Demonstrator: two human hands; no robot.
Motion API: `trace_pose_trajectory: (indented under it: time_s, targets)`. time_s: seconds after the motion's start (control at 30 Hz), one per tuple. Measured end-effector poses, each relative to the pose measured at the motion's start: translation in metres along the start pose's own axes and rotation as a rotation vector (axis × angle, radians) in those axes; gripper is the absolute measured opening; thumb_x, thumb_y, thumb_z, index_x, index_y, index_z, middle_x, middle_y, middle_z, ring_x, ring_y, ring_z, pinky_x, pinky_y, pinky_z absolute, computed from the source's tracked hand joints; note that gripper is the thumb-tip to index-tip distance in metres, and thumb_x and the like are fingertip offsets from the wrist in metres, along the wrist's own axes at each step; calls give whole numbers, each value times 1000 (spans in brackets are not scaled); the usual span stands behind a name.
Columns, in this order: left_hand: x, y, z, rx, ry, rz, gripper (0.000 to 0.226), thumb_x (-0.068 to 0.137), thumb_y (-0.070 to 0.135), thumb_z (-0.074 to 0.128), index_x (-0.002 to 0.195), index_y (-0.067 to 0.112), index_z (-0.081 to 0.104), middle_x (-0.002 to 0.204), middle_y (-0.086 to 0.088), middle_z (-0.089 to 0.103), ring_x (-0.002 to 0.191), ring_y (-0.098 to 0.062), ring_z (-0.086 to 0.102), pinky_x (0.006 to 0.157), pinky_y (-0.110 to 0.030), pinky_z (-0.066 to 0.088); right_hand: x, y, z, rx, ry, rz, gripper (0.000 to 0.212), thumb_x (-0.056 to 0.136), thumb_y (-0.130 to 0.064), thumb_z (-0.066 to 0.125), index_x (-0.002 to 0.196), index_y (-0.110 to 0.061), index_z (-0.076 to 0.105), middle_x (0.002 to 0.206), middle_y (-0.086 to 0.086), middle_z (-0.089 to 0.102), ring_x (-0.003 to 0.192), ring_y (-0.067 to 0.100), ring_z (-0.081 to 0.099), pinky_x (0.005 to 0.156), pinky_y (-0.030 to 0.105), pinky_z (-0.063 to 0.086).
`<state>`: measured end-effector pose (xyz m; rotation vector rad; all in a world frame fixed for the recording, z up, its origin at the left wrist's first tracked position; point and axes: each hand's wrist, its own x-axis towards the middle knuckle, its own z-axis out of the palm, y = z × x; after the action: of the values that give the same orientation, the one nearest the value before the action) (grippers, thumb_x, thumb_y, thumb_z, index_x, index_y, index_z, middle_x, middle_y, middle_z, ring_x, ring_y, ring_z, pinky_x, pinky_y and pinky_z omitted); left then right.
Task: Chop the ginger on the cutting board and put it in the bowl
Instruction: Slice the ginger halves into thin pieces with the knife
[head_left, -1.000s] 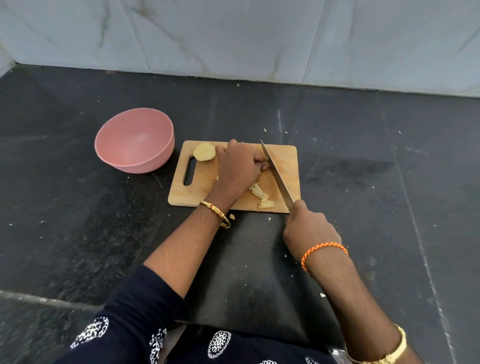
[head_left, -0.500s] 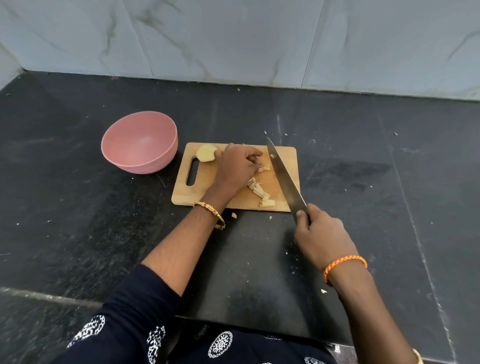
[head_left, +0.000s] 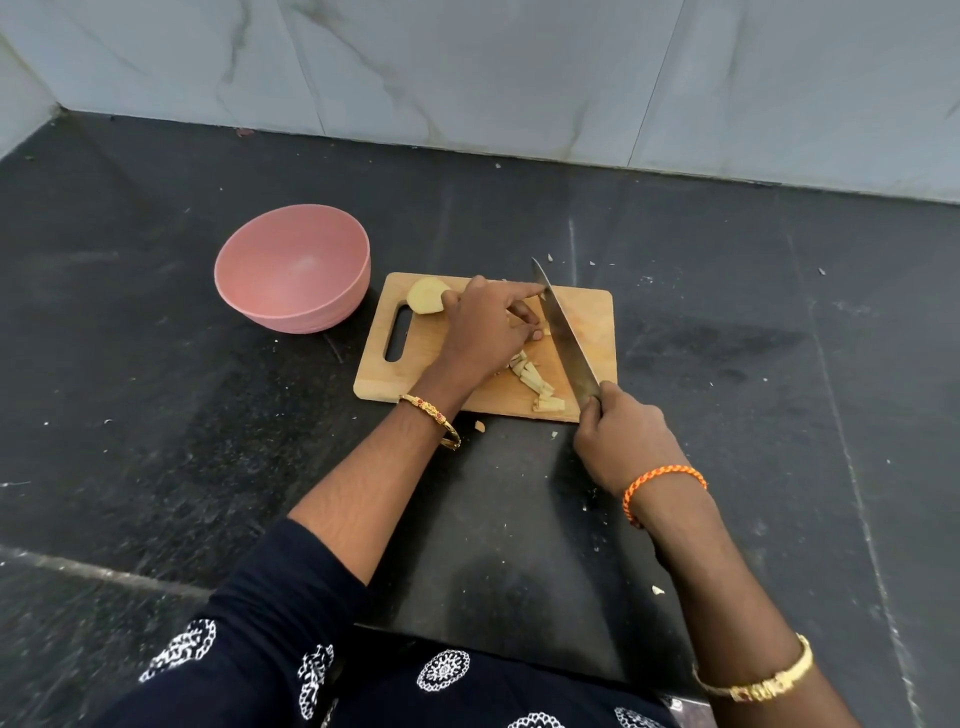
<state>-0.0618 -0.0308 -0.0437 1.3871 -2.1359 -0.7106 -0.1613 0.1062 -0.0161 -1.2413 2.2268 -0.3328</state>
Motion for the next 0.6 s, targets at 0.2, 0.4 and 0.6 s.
trace_pose_trajectory:
  time_s: [0.2, 0.4, 0.6]
  targets:
    - [0, -1, 1, 31, 17, -30, 54, 81, 30, 69, 132, 28, 50, 93, 11, 72, 121, -17, 41, 79, -32, 17, -3, -5, -2, -77, -61, 38, 17, 98, -26, 33, 98, -14, 45, 92, 14, 56, 85, 33, 60, 79, 41, 52]
    - [0, -3, 5, 17, 37, -55, 53, 80, 28, 70, 130, 24, 53, 94, 10, 72, 122, -16, 42, 80, -31, 16, -43, 20, -15, -45, -101, 45, 24, 99, -31, 31, 94, -17, 50, 83, 11, 58, 77, 31, 58, 70, 34, 48]
    - [-2, -3, 4, -5, 45, -64, 55, 81, 23, 70, 132, 23, 50, 93, 9, 73, 124, -15, 43, 83, -32, 19, -48, 23, -17, 38, -8, 18, 27, 98, -31, 35, 76, -20, 46, 70, 8, 57, 65, 25, 56, 59, 33, 46]
